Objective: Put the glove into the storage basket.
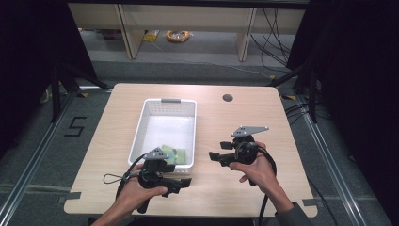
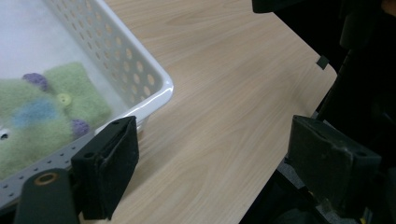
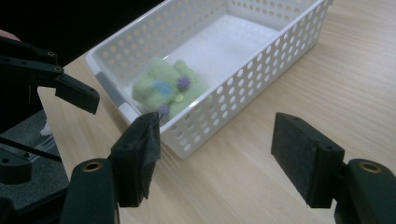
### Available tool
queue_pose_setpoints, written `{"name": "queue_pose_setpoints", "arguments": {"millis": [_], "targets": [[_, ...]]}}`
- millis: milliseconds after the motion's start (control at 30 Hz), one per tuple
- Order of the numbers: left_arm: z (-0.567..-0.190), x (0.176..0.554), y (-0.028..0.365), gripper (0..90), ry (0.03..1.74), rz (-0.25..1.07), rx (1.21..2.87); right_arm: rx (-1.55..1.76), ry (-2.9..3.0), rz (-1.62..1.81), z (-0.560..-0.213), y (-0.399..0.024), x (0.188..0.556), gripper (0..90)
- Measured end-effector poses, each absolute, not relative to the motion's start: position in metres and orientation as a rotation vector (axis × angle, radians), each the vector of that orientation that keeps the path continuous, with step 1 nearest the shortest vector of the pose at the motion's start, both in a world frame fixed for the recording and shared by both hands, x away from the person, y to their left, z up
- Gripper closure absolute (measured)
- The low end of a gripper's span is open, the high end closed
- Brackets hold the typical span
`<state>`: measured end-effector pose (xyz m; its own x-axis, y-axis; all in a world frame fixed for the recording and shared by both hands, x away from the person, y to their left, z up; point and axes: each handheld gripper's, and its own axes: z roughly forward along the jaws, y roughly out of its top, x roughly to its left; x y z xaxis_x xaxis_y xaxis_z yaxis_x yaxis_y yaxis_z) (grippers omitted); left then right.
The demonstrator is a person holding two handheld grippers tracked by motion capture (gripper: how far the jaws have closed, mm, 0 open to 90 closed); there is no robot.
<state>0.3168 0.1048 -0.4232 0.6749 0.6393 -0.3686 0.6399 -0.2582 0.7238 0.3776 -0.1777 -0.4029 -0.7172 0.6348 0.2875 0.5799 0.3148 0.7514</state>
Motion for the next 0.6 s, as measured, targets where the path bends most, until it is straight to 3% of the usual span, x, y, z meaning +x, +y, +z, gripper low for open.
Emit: {"name": "queue_pose_setpoints", "arguments": {"millis": [600], "targets": [[-0.44, 0.295, 0.093, 16.0, 0.925, 0.049, 1.994, 1.165, 2.474, 1.421, -0.42, -0.198, 0.358, 32.2]]}}
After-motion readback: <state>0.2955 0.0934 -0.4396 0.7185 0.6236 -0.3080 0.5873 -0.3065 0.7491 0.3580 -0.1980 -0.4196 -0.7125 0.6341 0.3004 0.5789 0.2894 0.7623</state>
